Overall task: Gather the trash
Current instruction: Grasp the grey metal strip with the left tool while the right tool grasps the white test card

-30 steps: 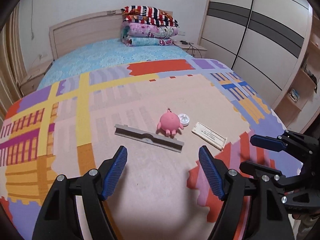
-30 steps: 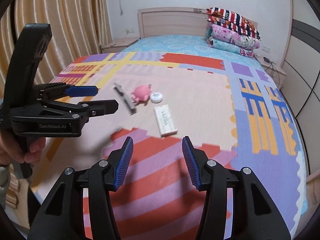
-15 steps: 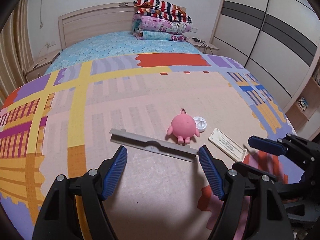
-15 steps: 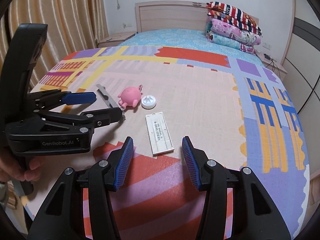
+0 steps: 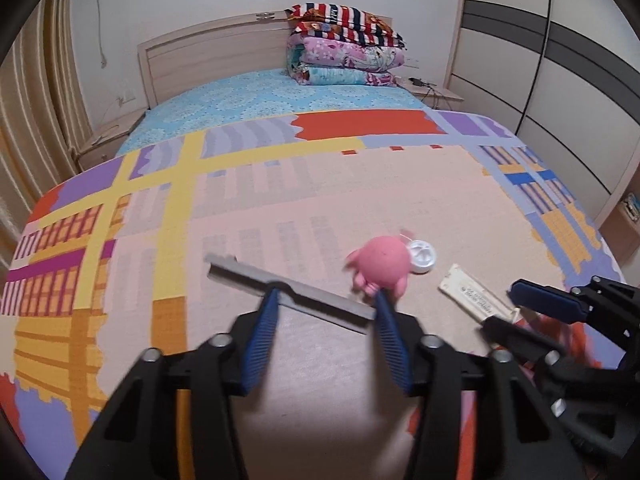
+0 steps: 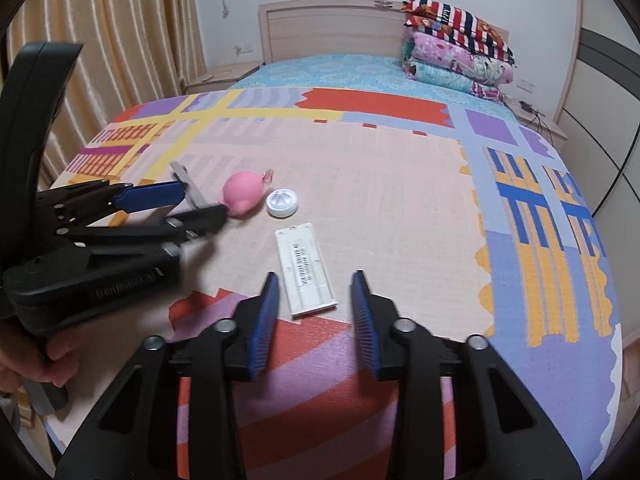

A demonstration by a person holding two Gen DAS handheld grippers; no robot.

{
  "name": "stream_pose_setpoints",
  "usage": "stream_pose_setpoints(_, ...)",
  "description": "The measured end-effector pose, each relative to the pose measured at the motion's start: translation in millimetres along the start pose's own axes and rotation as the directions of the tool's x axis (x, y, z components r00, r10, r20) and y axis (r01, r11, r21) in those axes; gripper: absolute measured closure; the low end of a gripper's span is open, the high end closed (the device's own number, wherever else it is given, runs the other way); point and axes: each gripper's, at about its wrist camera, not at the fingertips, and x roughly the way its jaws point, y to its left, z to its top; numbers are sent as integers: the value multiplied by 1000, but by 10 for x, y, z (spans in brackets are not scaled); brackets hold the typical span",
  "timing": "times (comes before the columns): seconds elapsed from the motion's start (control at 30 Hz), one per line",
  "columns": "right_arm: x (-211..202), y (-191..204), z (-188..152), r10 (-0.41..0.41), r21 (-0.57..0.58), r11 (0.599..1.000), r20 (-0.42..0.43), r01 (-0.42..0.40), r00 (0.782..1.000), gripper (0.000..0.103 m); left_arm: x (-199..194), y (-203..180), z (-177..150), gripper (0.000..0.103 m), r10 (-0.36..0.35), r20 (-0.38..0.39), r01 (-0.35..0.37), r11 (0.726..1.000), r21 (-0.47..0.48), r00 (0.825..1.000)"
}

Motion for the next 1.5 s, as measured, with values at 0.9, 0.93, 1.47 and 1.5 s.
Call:
stream_pose_setpoints(0.9,-194,84,-275,44,-20,999,-18,-45,999,79,-472,19,-570,92,-71,-60,82,975,205,996)
stream_pose_setpoints(0.93,-191,83,-285,47,-17,999,-20,-47,999,77,-467,20,-562,90,-72,-62,83,976,201,995)
stream_pose_setpoints(1.47,-139,123,-257,-9,-60,998,-9,8,1000,80,-298,-65,-405,92,-61,-15,63,978,201,998)
stream_pose_setpoints(1.5,-146,125,-267,-6,-58,998,-8,5,1000,80,-309,-84,-417,92,-58,-14,60,975,213,998)
